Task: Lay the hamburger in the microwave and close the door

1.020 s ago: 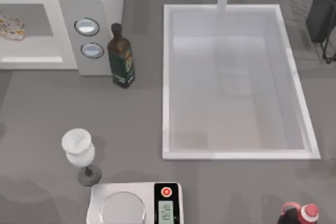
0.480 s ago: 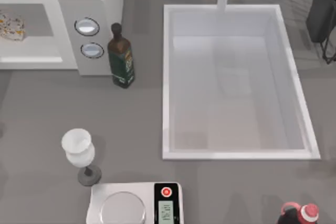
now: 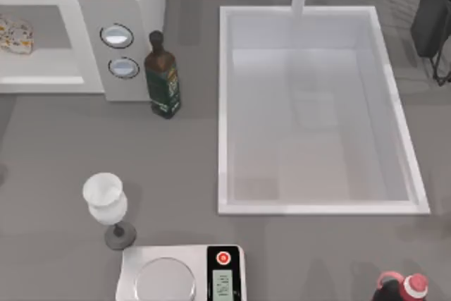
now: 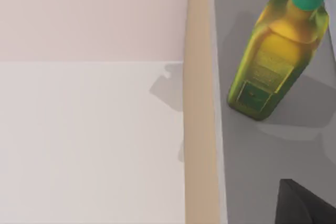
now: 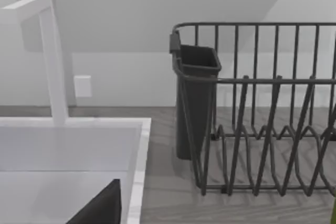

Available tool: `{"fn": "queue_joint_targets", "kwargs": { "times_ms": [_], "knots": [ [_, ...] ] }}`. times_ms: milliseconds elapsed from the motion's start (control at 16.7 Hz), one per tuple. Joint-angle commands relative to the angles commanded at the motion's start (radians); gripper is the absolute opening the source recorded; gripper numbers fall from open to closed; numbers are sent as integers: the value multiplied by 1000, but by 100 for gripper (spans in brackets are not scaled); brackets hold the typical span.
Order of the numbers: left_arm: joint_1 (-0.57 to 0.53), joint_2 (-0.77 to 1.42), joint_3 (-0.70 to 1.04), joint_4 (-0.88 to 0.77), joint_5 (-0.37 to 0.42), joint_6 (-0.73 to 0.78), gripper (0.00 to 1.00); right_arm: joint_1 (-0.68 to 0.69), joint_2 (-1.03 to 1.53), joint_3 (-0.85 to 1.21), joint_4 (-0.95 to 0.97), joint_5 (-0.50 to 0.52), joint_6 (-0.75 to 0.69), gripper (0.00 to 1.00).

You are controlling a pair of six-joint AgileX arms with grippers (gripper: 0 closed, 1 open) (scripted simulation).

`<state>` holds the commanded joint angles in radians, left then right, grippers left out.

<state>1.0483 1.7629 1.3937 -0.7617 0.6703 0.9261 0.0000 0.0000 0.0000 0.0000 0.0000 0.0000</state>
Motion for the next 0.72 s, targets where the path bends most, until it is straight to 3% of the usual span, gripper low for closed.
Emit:
{"fn": "queue_joint_targets", "kwargs": {
  "times_ms": [180,480,720],
  "knots": [
    [3,27,-51,68,2,2,0,0,0,0,0,0,0,100],
    [6,100,-208,315,4,5,0,0,0,0,0,0,0,100],
    [7,121,-260,377,5,5,0,0,0,0,0,0,0,100]
  ]
}}
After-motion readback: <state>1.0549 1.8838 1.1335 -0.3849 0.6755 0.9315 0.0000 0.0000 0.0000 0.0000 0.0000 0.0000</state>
